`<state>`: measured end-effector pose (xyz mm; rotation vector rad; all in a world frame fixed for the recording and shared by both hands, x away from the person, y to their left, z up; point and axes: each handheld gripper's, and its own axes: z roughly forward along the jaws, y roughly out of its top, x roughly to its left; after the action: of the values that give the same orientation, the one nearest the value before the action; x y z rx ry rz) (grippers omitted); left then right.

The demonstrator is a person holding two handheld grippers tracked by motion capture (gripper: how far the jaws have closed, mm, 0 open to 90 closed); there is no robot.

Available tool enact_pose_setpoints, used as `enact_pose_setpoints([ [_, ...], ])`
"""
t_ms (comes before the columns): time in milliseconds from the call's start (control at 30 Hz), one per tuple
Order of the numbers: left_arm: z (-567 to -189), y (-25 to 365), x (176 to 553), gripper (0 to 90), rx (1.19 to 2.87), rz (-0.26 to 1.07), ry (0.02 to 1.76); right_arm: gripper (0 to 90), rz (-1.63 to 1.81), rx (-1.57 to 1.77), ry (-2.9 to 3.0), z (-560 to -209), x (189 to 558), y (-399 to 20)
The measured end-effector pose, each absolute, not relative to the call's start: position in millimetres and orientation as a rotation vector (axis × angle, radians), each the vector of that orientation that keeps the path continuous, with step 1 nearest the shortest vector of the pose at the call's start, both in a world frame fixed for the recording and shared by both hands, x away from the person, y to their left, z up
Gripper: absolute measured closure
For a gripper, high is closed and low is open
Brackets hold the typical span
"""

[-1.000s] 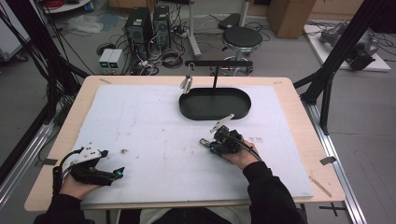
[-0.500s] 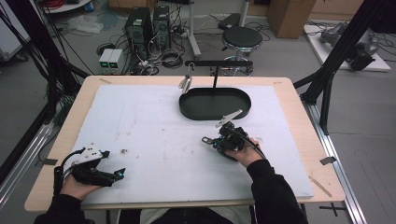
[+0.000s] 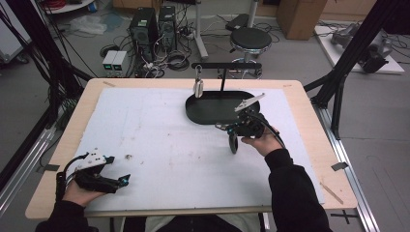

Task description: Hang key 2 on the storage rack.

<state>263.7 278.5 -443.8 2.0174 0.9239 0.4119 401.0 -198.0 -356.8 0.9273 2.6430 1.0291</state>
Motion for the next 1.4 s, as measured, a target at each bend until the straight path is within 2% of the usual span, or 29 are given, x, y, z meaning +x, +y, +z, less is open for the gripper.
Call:
enact_pose_setpoints([
  [1400, -444, 281, 264, 6.6, 2.011, 0.406, 0.926, 85.8, 1.071, 0.927, 2.502, -279, 471, -173],
])
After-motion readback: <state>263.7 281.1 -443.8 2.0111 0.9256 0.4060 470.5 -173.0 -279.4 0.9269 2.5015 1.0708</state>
